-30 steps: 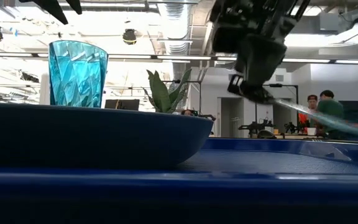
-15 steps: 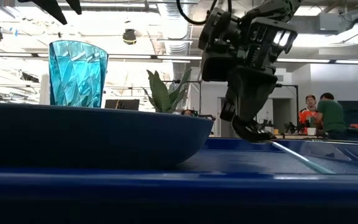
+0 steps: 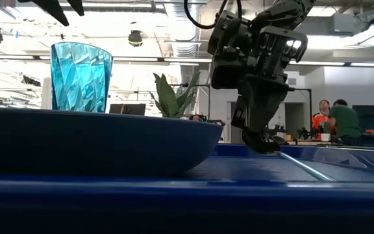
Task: Pick and place plate/cup/fork/spoon on tray
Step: Put the blue spoon on the blue tray to the right of the blue plate
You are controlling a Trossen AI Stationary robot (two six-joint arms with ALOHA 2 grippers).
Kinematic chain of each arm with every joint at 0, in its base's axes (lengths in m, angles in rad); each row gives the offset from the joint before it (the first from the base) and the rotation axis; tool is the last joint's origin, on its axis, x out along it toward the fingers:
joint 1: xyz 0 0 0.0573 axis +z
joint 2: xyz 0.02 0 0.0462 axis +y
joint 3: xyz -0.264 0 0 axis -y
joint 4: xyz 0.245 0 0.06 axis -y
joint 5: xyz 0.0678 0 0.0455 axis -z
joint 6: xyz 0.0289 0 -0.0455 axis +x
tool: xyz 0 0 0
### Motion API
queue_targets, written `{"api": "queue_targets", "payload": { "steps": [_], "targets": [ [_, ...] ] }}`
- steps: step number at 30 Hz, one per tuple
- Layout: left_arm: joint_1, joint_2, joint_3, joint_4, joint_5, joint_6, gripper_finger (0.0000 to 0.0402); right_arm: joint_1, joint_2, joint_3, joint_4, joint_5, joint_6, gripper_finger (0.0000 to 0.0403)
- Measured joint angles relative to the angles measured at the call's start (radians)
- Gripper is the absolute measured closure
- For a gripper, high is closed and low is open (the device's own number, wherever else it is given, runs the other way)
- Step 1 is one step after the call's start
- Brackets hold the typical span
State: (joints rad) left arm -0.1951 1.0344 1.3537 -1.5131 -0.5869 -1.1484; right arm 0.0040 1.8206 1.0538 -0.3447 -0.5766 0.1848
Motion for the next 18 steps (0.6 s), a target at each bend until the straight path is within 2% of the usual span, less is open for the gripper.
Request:
{"api": "queue_targets", "payload": {
  "steps": [18],
  "targets": [
    [0.000, 0.000, 0.000, 0.000, 0.000, 0.010, 0.0141, 0.002, 0.000, 0.000, -0.016, 0.065, -0.010, 0.0354]
  ]
}}
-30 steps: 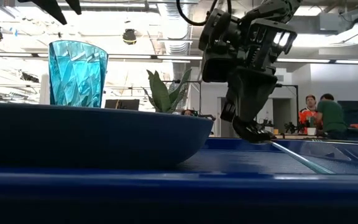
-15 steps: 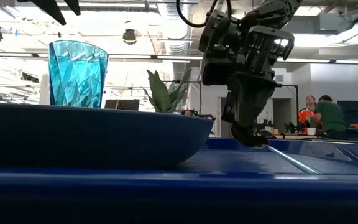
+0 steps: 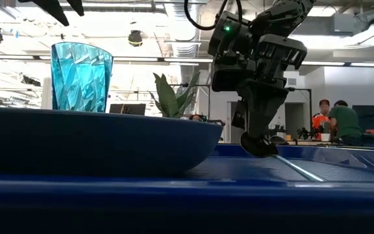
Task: Pick and place plate/cup/fork/spoon on tray
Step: Put the blue spoon on the blue tray to the right of the blue plate
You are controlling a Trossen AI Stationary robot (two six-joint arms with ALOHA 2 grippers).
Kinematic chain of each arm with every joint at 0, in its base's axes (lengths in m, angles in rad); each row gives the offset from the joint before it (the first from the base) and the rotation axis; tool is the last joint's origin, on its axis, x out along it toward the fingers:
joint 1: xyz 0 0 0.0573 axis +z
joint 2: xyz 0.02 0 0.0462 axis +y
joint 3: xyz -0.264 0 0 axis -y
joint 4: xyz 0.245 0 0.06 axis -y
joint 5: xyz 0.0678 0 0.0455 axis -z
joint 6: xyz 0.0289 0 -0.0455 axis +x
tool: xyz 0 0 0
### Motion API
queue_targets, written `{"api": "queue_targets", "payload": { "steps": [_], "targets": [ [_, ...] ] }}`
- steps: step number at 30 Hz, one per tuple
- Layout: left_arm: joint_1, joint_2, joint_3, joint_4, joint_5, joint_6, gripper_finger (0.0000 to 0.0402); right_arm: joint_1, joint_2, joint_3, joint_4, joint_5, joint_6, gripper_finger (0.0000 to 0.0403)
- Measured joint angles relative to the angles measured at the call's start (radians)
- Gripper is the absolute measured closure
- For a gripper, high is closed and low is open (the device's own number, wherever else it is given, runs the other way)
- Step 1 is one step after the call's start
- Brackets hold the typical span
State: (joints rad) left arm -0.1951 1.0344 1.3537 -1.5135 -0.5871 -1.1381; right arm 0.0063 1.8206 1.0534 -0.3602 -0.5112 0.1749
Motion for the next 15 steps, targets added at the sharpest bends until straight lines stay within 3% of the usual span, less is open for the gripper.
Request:
{"api": "queue_targets", "payload": {
  "steps": [15],
  "targets": [
    [0.000, 0.000, 0.000, 0.000, 0.000, 0.012, 0.0141, 0.000, 0.000, 0.000, -0.001, 0.044, 0.000, 0.0345]
  ]
}}
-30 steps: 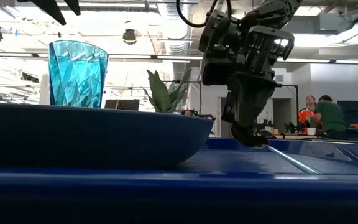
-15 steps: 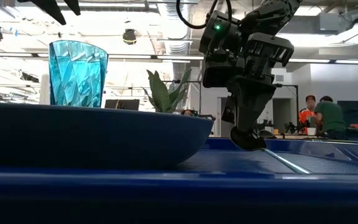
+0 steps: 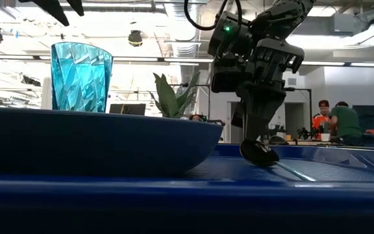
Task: Pick and place plate/cup/fork/spoon on tray
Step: Put the blue spoon on the blue tray to the right of the blue plate, then put the blue fork on the blue tray to the right of the blue spoon
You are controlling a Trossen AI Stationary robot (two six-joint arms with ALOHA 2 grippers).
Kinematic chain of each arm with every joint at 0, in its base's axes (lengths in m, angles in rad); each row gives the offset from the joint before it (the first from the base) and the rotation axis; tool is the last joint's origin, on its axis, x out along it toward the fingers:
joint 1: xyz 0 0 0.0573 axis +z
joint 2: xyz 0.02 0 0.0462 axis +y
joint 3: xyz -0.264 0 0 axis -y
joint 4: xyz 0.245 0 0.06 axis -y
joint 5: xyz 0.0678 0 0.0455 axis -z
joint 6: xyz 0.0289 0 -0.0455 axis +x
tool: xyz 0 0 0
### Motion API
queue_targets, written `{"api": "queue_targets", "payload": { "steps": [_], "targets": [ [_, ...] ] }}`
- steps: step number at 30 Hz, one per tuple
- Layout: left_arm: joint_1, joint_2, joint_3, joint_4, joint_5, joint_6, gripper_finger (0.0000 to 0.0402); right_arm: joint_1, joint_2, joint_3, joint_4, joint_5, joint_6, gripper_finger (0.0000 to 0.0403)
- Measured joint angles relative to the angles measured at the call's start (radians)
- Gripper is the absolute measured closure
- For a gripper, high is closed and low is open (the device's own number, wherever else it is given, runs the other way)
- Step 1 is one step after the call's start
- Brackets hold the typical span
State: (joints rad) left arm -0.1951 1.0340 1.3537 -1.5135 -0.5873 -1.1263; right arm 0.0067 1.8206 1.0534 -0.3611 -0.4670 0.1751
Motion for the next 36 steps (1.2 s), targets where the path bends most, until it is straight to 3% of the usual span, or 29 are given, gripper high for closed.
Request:
{"api": "queue_targets", "payload": {
  "steps": [8, 17, 21, 25, 31, 36],
  "targets": [
    [0.000, 0.000, 0.000, 0.000, 0.000, 0.000, 0.0141, -0.017, -0.015, 0.000, -0.005, 0.022, 0.000, 0.0345],
    [0.000, 0.000, 0.000, 0.000, 0.000, 0.007, 0.0141, -0.045, -0.117, -0.001, -0.061, 0.017, 0.008, 0.0345],
    [0.000, 0.000, 0.000, 0.000, 0.000, 0.007, 0.0141, -0.090, -0.221, -0.001, -0.156, 0.023, 0.035, 0.0345],
    [0.000, 0.000, 0.000, 0.001, -0.001, 0.007, 0.0141, -0.158, -0.343, 0.000, -0.372, 0.091, 0.052, 0.0341],
    [0.000, 0.000, 0.000, 0.001, -0.005, 0.006, 0.0141, -0.273, -0.460, 0.000, -0.719, 0.349, 0.066, 0.0267],
    [0.000, 0.000, 0.000, 0.001, -0.005, -0.008, 0.0141, -0.398, -0.507, -0.039, -0.747, 0.394, 0.037, 0.0181]
  ]
}}
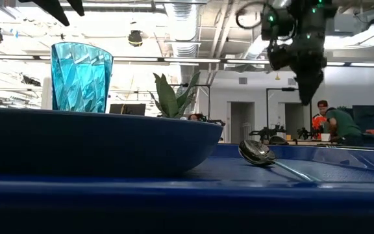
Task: Pick and place plate/cup/fork/spoon on tray
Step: Put the blue fork on the blue tray to the right of the blue spoon
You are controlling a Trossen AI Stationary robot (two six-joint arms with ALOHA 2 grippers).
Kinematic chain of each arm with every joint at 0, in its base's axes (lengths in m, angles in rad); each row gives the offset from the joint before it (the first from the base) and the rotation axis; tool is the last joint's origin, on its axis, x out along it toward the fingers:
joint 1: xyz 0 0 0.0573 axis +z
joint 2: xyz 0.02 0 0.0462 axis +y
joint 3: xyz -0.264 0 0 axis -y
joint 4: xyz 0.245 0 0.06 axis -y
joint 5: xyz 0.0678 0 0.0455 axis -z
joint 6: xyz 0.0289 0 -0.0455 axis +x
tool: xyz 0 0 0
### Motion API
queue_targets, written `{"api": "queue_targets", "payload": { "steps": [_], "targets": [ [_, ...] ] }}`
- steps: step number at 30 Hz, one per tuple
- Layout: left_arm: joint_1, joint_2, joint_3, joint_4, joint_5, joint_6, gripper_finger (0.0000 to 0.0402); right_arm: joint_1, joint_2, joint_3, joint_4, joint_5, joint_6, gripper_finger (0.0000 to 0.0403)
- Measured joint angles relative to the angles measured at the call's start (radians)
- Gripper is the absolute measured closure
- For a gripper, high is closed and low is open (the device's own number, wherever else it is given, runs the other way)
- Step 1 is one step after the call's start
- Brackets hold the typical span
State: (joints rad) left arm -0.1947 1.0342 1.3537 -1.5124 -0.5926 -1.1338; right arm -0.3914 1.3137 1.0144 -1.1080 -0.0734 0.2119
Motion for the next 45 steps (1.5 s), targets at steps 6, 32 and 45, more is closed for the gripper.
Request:
{"api": "queue_targets", "payload": {
  "steps": [6, 32, 45],
  "targets": [
    [0.000, 0.000, 0.000, 0.000, -0.002, -0.014, 0.0141, -0.179, -0.058, -0.183, 0.059, -0.004, -0.026, 0.0149],
    [0.000, 0.000, 0.000, -0.001, -0.017, -0.033, 0.0141, -0.251, 0.135, -0.300, 0.200, -0.126, -0.123, 0.0152],
    [0.000, 0.000, 0.000, -0.009, -0.017, -0.031, 0.0141, -0.250, 0.141, -0.300, 0.202, -0.162, -0.143, 0.0312]
  ]
}}
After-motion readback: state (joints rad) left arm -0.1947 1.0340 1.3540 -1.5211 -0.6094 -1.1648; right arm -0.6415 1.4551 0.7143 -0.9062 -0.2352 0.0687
